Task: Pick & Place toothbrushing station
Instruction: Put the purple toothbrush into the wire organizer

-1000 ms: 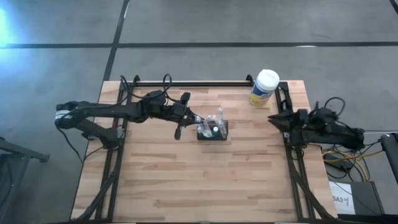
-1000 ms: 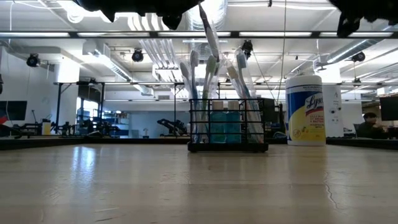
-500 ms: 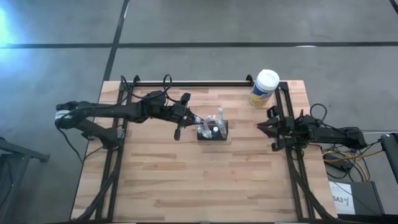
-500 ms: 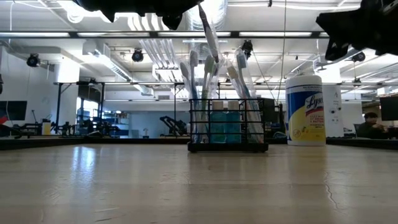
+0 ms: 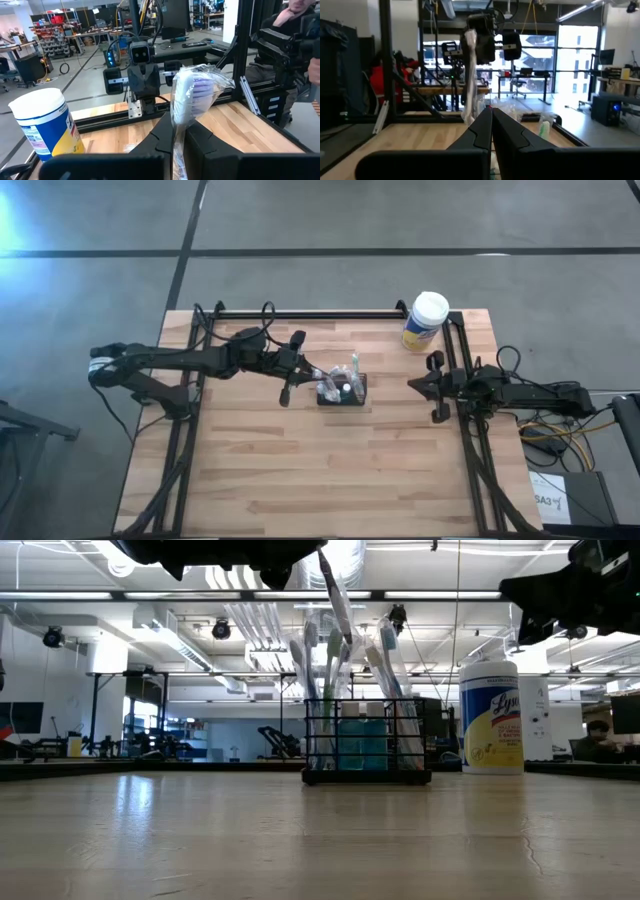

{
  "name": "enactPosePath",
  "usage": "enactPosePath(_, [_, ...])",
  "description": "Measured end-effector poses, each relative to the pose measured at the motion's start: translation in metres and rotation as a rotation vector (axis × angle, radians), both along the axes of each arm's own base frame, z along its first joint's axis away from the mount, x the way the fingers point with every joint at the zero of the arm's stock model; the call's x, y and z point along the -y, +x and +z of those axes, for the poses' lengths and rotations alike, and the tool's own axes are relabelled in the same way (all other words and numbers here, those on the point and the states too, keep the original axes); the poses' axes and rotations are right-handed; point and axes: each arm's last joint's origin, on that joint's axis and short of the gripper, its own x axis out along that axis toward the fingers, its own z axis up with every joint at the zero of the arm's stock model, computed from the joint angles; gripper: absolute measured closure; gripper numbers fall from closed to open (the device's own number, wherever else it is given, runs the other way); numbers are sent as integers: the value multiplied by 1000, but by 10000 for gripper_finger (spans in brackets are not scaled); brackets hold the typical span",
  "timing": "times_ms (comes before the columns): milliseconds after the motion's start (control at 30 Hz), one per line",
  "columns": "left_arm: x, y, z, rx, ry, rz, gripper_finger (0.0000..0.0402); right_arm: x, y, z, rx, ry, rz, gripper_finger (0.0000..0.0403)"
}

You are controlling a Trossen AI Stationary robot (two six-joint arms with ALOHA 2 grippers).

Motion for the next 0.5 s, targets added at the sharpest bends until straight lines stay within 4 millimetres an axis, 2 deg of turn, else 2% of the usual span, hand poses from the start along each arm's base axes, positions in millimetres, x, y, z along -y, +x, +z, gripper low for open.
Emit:
enactPosePath(300, [0, 1, 0, 10, -3, -2, 384, 2, 20, 0, -9, 6, -13, 394])
enactPosePath(500, [0, 1, 0, 10, -3, -12, 383, 0, 32, 6, 104, -17, 79, 371])
